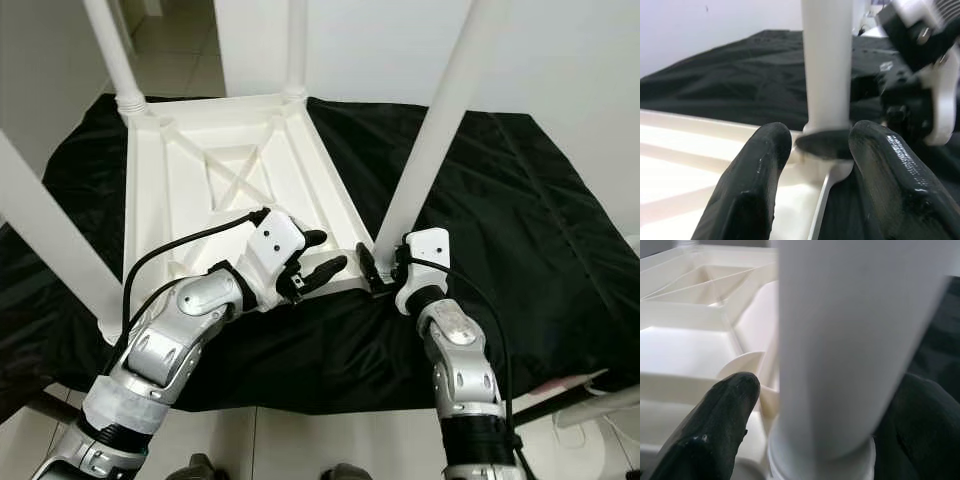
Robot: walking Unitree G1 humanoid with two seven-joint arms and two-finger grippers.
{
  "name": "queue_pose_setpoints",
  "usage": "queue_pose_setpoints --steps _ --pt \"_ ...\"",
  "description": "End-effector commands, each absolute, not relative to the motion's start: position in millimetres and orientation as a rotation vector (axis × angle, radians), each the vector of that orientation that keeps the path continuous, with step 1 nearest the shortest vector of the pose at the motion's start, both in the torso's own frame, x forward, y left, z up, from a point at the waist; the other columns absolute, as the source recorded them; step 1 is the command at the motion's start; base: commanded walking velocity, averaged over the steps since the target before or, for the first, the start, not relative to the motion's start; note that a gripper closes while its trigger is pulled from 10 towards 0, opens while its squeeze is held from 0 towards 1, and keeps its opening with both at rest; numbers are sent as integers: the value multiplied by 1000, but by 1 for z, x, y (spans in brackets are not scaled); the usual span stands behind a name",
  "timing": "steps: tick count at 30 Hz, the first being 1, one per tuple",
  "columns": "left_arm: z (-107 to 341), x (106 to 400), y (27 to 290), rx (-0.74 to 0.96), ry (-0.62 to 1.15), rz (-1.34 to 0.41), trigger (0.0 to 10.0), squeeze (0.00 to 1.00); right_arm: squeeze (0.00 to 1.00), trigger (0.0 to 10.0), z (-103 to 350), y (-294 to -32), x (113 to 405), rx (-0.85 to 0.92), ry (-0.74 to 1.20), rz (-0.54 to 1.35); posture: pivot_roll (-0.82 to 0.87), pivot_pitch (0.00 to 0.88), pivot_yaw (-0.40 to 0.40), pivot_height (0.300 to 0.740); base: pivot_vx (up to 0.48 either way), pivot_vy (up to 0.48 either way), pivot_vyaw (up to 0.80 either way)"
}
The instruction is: Building children table
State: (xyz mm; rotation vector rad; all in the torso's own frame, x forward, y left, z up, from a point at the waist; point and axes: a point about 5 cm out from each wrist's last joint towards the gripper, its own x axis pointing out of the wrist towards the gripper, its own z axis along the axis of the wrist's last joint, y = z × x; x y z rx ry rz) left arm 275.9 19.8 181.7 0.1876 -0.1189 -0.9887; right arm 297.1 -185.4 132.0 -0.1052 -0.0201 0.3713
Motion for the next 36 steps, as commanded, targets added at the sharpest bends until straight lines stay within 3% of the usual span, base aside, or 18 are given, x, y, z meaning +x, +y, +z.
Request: queue_pose_setpoints --steps 1,5,6,7,10,11,12,13,23,24,25,36 --pt "184 278 19 193 -128 -981 10000 0 0 10000 132 -187 300 -114 -30 405 -57 13 -19 740 0 0 0" --pt "186 281 20 199 -135 -980 10000 0 0 10000 131 -185 308 -151 -20 486 -60 8 -12 740 0 0 0" --pt "186 282 20 201 -137 -979 10000 0 0 8235 130 -184 312 -161 -10 526 -59 8 -15 740 0 0 0" --pt "187 283 21 203 -139 -978 10000 0 0 4980 130 -182 316 -170 -4 559 -56 4 -17 740 0 0 0" --pt "187 284 21 205 -141 -976 10000 0 0 4980 130 -182 318 -173 -1 576 -56 3 -18 740 0 0 0" --pt "187 284 21 204 -143 -972 10000 0 0 2471 131 -181 321 -179 4 602 -55 0 -18 740 0 0 0" --pt "187 284 21 204 -143 -972 10000 0 0 2471 131 -181 321 -179 4 602 -55 0 -18 740 0 0 0" --pt "188 285 21 203 -145 -970 10000 0 0 0 130 -180 324 -191 9 621 -52 0 -22 740 0 0 0" --pt "190 284 20 204 -154 -968 10000 0 0 0 125 -180 327 -191 23 657 -39 0 -19 740 0 0 0" --pt "189 284 20 207 -152 -969 10000 0 0 8431 123 -180 325 -171 28 655 -39 0 -18 740 0 0 0" --pt "188 284 22 210 -147 -972 10000 0 0 10000 122 -180 323 -143 28 632 -41 0 -13 740 0 0 0" --pt "169 275 26 235 -87 -1008 10000 0 0 10000 120 -169 312 -75 15 361 -49 0 -8 740 0 0 0"
